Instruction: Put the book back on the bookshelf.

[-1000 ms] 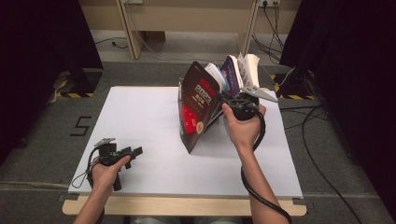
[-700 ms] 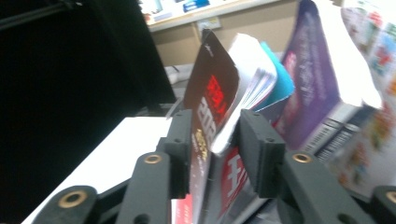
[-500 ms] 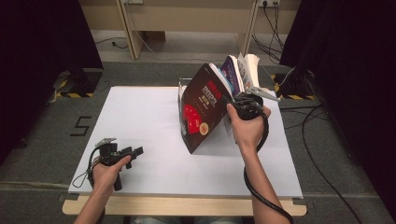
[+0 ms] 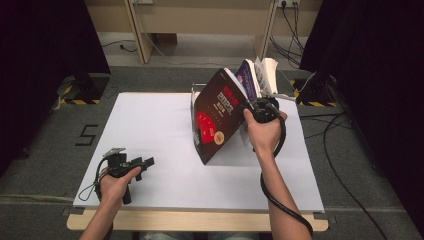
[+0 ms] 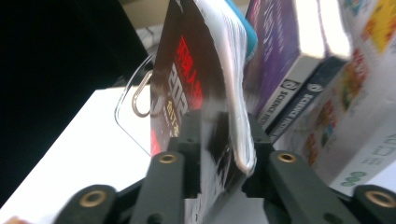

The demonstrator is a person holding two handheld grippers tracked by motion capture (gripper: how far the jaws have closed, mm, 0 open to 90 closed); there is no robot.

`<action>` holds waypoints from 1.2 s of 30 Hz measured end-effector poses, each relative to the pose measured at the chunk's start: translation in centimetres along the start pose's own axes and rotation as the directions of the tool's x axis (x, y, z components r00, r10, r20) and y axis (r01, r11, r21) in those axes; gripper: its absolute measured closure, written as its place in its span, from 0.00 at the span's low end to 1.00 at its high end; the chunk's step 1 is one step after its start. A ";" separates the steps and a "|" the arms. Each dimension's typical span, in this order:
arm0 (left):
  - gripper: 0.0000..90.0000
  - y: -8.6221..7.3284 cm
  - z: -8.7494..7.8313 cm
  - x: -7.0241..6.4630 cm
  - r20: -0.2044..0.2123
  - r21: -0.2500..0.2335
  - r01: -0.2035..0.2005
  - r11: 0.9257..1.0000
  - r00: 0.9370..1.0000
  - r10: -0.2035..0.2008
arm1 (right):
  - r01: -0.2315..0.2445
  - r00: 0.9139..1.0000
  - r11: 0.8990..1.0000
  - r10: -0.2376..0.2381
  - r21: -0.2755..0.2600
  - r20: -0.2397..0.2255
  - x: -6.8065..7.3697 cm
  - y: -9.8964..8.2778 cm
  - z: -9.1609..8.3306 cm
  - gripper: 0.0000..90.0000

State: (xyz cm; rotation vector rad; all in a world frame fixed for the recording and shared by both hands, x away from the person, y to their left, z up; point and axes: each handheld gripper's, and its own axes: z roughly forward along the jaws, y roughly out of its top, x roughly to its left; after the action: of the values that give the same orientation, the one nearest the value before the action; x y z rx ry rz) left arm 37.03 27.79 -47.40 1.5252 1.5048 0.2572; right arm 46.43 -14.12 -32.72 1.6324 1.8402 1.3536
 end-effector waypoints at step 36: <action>0.43 0.1 -0.1 0.2 0.005 -0.008 0.003 1.000 1.000 -0.003 | 0.269 0.959 0.939 -0.281 -0.215 -0.025 8.4 4.2 1.1 0.97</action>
State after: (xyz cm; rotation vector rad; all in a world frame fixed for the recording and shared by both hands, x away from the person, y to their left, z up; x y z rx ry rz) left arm 37.06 27.96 -47.40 1.5159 1.5002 0.2567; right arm 47.30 -6.55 -27.10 1.1932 1.8049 1.4229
